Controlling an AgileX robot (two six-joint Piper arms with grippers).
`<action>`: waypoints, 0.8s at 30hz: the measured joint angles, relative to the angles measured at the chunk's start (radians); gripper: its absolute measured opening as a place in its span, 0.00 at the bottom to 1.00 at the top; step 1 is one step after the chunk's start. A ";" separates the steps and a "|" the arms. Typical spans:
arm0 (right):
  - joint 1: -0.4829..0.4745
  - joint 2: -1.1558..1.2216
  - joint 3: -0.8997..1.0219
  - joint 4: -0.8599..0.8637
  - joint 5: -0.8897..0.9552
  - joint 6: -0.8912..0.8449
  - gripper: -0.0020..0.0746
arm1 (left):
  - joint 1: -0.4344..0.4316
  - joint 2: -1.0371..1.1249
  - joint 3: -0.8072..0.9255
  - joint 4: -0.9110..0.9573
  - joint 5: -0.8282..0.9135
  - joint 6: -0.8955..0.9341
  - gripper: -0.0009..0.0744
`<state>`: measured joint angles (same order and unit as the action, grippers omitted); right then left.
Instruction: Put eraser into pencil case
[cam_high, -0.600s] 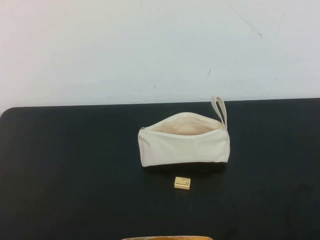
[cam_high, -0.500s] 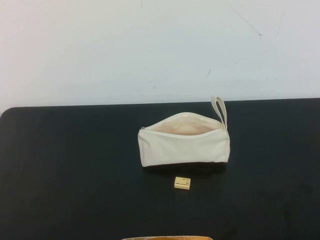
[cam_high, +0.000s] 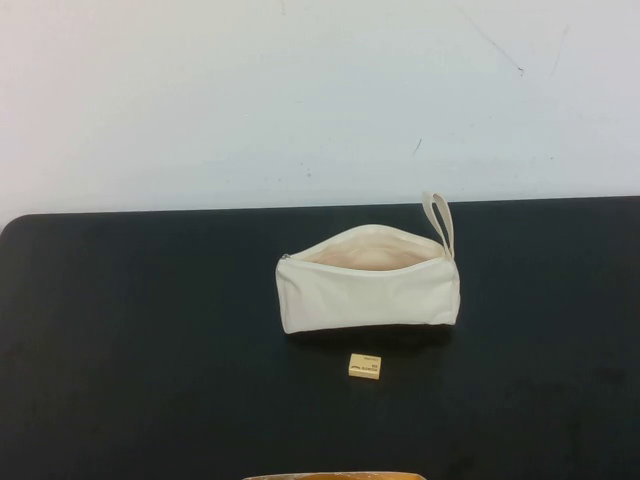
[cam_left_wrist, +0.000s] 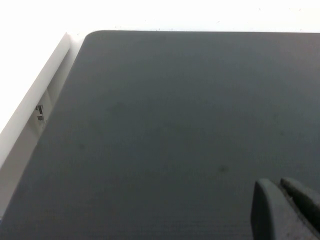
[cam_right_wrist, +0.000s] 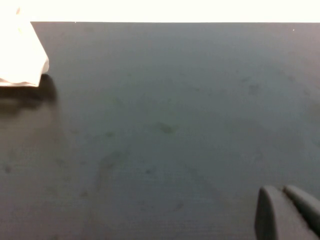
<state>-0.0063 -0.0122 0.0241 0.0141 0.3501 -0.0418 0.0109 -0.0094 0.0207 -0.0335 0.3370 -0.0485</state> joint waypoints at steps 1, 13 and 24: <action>0.000 0.000 0.000 0.000 0.000 0.000 0.02 | 0.000 0.000 0.000 0.000 0.000 0.000 0.01; 0.000 0.000 0.000 0.000 0.000 0.000 0.02 | 0.000 0.000 0.000 0.000 0.000 0.004 0.01; 0.000 0.000 0.004 -0.007 -0.245 -0.021 0.02 | 0.000 0.000 0.000 0.000 0.000 0.005 0.01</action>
<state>-0.0063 -0.0122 0.0285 0.0071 0.1049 -0.0626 0.0109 -0.0094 0.0207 -0.0335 0.3370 -0.0432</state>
